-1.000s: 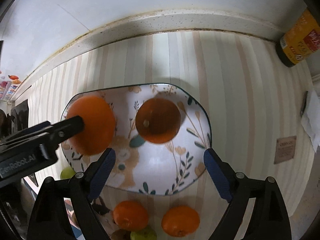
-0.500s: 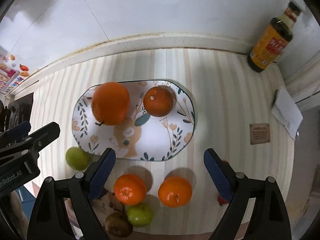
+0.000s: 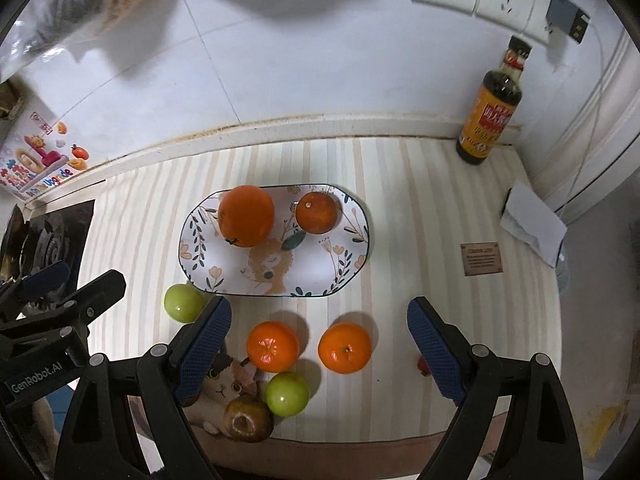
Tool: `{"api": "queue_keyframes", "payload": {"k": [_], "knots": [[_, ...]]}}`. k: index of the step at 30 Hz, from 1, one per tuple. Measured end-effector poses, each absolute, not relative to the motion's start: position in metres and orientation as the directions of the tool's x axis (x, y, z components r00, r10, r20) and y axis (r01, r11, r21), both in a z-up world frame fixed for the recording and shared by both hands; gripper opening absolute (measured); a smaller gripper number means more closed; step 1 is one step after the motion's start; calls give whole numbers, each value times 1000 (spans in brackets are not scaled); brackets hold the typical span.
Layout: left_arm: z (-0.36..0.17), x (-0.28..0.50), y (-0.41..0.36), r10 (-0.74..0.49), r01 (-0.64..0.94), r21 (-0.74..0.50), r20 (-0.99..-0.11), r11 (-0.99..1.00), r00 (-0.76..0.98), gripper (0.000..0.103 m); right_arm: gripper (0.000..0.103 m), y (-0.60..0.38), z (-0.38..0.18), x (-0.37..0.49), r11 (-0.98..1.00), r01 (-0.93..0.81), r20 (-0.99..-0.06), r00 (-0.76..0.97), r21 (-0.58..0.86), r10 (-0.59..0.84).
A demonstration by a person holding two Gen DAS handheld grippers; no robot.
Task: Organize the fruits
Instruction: 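Lift both open tools away from the plate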
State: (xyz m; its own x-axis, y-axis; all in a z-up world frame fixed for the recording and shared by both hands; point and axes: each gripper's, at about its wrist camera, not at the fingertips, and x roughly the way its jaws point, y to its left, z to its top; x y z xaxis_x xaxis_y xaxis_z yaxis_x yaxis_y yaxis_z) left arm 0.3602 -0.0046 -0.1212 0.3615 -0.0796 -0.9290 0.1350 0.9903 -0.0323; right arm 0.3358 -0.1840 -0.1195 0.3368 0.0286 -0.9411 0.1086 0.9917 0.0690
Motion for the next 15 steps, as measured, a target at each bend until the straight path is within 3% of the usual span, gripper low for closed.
{"api": "queue_keyframes", "payload": {"k": [15], "knots": [[-91, 321, 7, -97, 129, -44, -893, 991, 440, 94, 92, -190, -85, 290, 975, 142, -903, 417, 173, 99]]}}
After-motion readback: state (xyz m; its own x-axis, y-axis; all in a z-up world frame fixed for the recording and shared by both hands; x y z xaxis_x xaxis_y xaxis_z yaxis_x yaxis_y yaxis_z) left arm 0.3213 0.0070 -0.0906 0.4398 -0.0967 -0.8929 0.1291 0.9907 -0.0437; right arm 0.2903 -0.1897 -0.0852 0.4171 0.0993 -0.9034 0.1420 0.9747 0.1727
